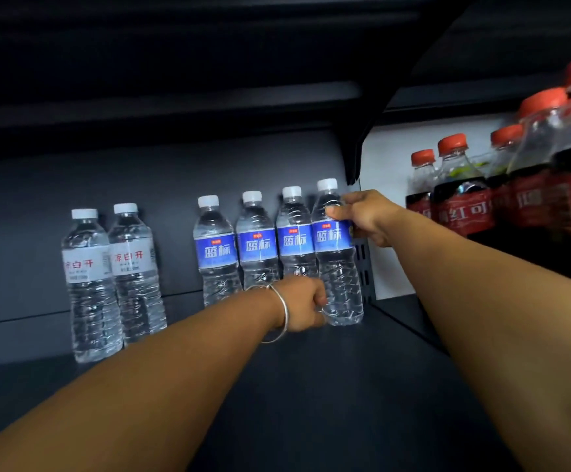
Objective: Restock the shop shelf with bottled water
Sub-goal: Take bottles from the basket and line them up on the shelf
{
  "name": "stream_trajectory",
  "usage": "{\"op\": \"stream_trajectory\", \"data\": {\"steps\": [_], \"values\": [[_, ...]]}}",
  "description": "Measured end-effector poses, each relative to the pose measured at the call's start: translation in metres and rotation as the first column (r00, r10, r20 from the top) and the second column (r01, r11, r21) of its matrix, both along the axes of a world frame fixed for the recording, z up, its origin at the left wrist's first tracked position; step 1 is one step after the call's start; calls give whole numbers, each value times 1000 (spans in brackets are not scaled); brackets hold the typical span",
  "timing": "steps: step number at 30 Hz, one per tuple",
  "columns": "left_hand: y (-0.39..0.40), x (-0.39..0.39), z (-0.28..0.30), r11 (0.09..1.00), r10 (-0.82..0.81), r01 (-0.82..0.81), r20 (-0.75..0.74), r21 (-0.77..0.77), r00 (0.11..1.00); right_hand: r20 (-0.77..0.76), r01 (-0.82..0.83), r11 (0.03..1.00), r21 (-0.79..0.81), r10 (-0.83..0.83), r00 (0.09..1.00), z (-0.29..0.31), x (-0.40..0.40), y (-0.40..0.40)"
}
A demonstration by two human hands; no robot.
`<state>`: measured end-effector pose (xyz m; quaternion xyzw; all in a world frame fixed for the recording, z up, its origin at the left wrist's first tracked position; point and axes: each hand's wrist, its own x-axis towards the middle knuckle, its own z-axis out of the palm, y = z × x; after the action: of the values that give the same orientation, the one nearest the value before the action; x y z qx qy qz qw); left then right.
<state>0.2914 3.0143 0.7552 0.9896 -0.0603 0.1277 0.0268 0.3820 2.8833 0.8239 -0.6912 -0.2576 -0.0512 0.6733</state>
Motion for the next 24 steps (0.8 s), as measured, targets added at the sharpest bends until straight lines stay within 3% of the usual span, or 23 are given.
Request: {"op": "stream_trajectory", "data": {"steps": [14,24], "values": [[-1,13,-6,998,-4,5,-16,60,1000,-38,-43,992,115,48,998,-6,18,6],[-5,10,-7,998,7,-5,-28,69,1000,-2,-7,995,99,7,1000,-13,21,12]]}}
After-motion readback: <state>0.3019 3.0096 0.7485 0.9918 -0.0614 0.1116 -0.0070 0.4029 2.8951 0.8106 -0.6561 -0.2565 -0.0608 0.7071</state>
